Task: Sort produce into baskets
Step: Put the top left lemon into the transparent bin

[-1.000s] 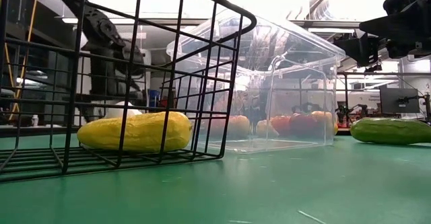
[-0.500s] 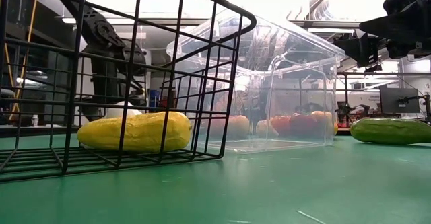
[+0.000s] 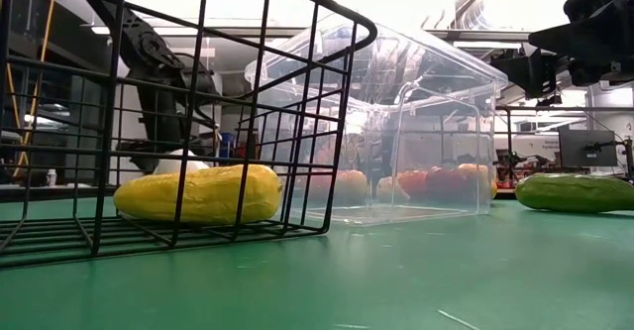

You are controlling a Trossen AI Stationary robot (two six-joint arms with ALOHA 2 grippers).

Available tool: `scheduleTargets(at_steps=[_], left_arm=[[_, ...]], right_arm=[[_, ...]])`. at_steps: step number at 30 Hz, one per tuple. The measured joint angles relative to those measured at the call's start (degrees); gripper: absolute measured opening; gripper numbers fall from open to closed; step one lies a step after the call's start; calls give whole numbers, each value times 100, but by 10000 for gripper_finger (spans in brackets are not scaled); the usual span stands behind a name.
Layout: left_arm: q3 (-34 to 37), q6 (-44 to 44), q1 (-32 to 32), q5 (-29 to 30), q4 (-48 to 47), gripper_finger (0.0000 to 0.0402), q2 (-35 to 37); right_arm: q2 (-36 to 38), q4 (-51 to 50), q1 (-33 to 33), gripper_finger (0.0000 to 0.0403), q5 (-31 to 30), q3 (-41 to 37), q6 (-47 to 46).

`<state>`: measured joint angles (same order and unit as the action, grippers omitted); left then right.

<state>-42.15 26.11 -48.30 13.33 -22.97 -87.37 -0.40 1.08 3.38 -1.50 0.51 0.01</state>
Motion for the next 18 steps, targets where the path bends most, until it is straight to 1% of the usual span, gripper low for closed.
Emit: scheduleTargets(at_steps=[4, 7, 10, 13, 16, 18], left_arm=[[0, -125, -23, -15, 92, 288, 0], [0, -125, -23, -155, 30, 273, 0], [-7, -92, 27, -302, -155, 243, 0], [-19, -71, 133, -404, -345, 201, 25], [-2, -27, 273, -683, -543, 162, 182], [11, -21, 369, -792, -570, 156, 445]], right_arm=[[0, 0, 0, 360, 0, -1, 0], [0, 0, -1, 360, 0, -2, 0], [0, -2, -2, 360, 0, -2, -2], [0, 0, -2, 360, 0, -2, 0], [0, 0, -2, 360, 0, 0, 0], [0, 0, -2, 360, 0, 0, -2]])
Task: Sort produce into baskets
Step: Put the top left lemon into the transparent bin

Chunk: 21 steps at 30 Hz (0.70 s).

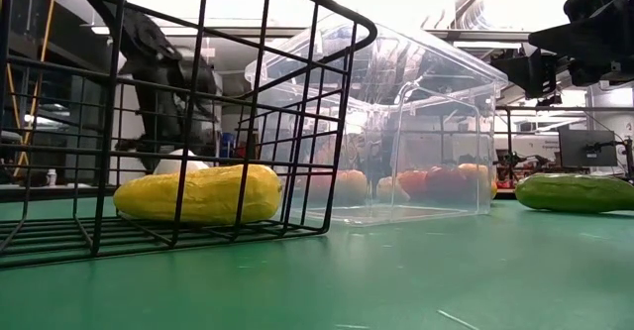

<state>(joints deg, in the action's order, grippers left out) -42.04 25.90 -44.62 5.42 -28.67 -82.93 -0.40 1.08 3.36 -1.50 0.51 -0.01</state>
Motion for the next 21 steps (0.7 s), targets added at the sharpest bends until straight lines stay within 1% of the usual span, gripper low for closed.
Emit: scheduleTargets(at_steps=[4, 6, 8, 10, 13, 17, 19, 21], left_arm=[[-11, 324, 222, -89, 298, 156, 936], [-11, 636, 440, -91, 683, 156, 1453], [-22, 968, 789, -167, 1157, 158, 1852], [-22, 1277, 1316, -222, 1573, 159, 2046], [-22, 1707, 2326, -175, 2117, 158, 2017], [-34, 2129, 3671, 106, 3049, 158, 1562], [-203, 2056, 4147, 249, 3377, 159, 1262], [-510, 1710, 4425, 285, 3549, 163, 974]], right_arm=[[0, 0, 1, 360, 0, -1, 1], [0, 0, 2, 360, 0, 0, 0], [1, 0, 0, 360, 0, -1, 1], [1, 0, 1, 360, 0, 0, 2], [2, 0, 2, 360, 0, 0, 2], [2, 0, 1, 360, 0, -1, 2], [0, -1, 2, 360, 0, -2, 0], [2, -2, 2, 360, 0, 0, 2]])
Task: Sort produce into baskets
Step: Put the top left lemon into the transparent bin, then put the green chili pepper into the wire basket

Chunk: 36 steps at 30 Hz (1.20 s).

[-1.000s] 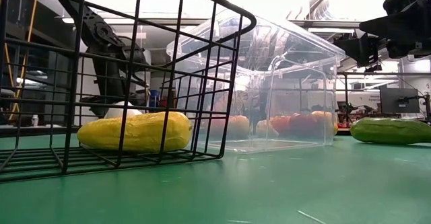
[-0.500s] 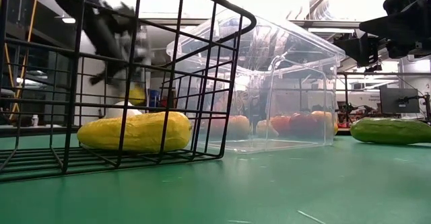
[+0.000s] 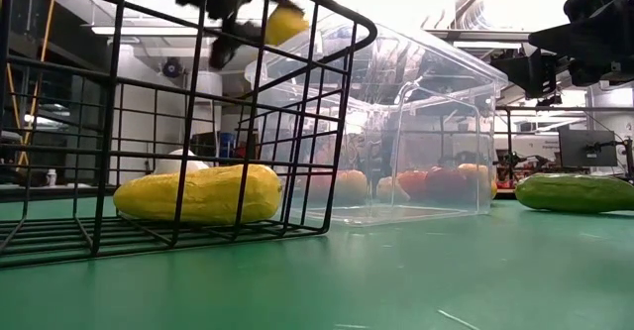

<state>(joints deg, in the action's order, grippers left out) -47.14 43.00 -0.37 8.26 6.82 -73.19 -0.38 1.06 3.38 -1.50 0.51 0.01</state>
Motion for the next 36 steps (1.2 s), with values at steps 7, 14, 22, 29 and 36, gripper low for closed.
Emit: scheduleTargets(at_steps=[7, 14, 22, 29, 36], left_arm=[[-1100, -1227, 139, -411, -21, 215, -1053], [-2353, -2014, -169, -1390, -1023, 288, -1838], [-3409, -2914, -1255, 412, -4694, 308, -1541], [-2470, -2080, -3025, 895, -6020, 305, -1107], [-1026, -1204, -4214, 695, -5150, 305, -637]], right_arm=[[-2, 1, 0, 360, 0, 0, 0], [-1, 2, 0, 360, 0, -2, -1], [0, 1, 0, 360, -1, -1, -2], [-2, 2, -1, 360, 0, -2, -1], [-2, 2, -2, 360, 0, -2, -2]])
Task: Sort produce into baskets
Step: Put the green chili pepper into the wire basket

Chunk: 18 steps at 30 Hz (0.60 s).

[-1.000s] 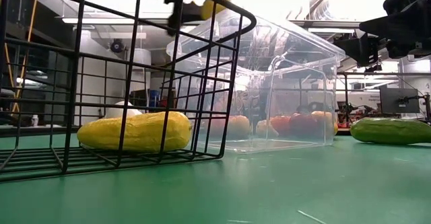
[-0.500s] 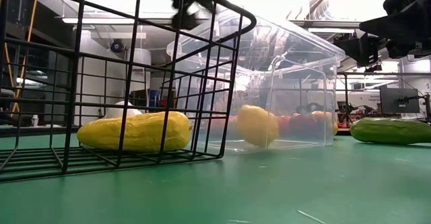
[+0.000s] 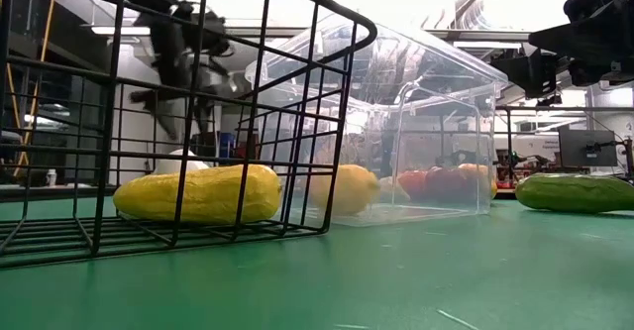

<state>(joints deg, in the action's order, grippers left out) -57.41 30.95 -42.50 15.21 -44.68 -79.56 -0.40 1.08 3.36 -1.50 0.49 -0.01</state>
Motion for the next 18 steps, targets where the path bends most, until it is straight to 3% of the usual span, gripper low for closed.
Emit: scheduleTargets(at_steps=[4, 12, 15, 18], left_arm=[[660, 294, -284, -12, 861, 305, 157], [1615, 691, -330, 692, 2173, 291, 165], [1930, 777, -330, 878, 2644, 245, 165], [2213, 768, -330, 989, 3207, 157, 165]], right_arm=[[0, -2, 0, 360, 0, 0, 2], [0, -2, 2, 360, 0, 2, 0], [0, -1, 1, 360, 0, 1, 1], [0, 0, 2, 360, 0, 0, 0]])
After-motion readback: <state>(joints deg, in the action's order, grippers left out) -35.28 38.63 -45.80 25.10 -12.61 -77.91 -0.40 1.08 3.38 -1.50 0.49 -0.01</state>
